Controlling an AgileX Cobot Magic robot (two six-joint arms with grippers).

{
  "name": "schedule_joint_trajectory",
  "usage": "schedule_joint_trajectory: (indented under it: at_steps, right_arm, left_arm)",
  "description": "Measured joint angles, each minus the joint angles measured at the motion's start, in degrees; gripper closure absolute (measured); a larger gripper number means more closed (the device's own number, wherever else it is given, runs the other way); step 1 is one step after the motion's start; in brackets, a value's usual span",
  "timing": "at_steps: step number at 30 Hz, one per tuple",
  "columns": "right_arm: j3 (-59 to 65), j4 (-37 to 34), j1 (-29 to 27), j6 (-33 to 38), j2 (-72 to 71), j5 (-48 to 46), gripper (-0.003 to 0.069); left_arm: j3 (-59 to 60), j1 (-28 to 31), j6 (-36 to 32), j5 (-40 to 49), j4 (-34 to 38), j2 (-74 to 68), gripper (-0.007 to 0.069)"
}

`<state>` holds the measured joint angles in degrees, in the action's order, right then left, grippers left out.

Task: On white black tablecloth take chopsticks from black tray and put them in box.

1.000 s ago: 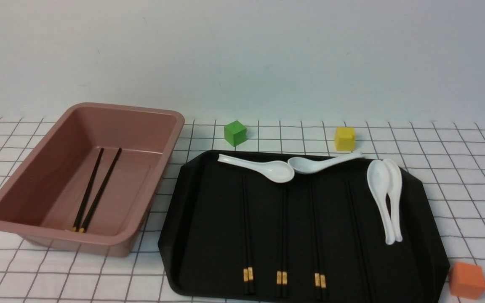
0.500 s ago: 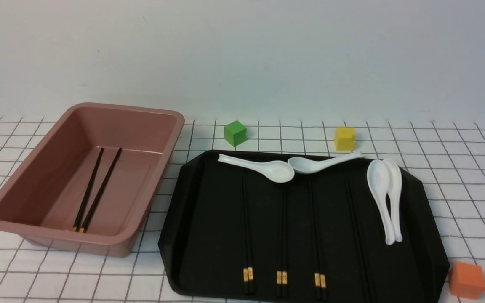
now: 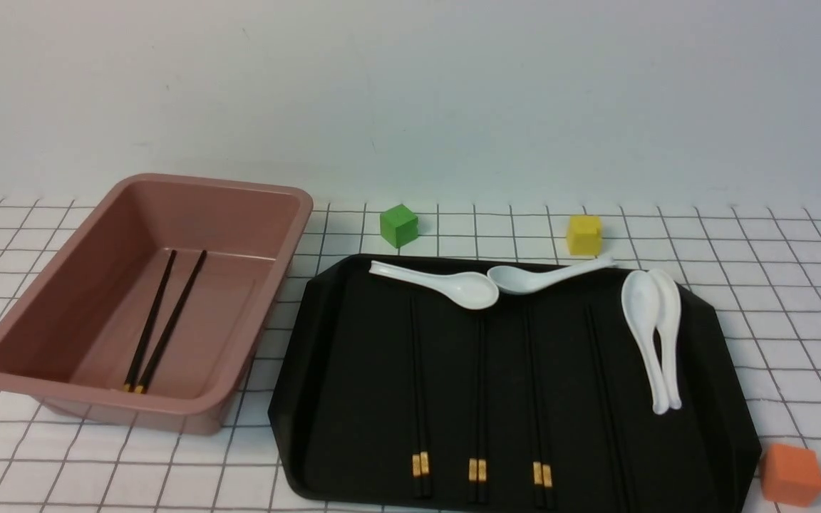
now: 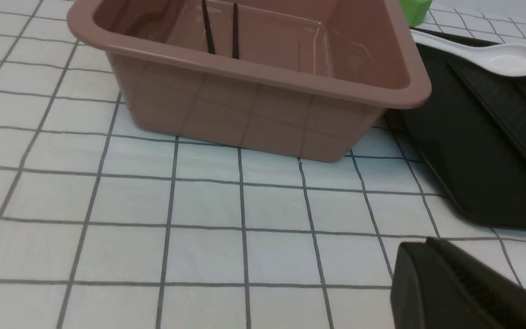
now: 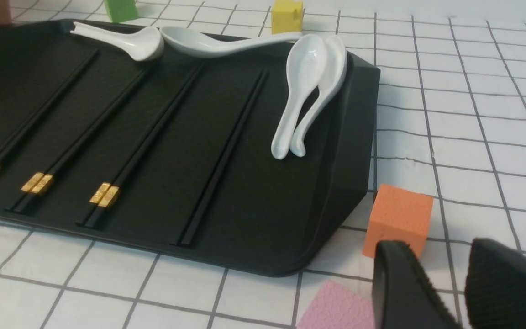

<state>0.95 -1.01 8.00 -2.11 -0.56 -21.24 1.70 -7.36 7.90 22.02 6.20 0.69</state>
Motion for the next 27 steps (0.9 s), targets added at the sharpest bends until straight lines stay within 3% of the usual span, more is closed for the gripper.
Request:
schedule_joint_trajectory:
  at_steps: [9, 27]
  right_arm:
    - [0.0, 0.0, 0.0, -0.1, 0.0, 0.0, 0.0419]
    - [0.0, 0.0, 0.0, 0.2, 0.0, 0.0, 0.0419]
  left_arm:
    - [0.0, 5.3, 2.4, 0.1, 0.0, 0.0, 0.0613]
    - [0.0, 5.8, 2.5, 0.1, 0.0, 0.0, 0.0595]
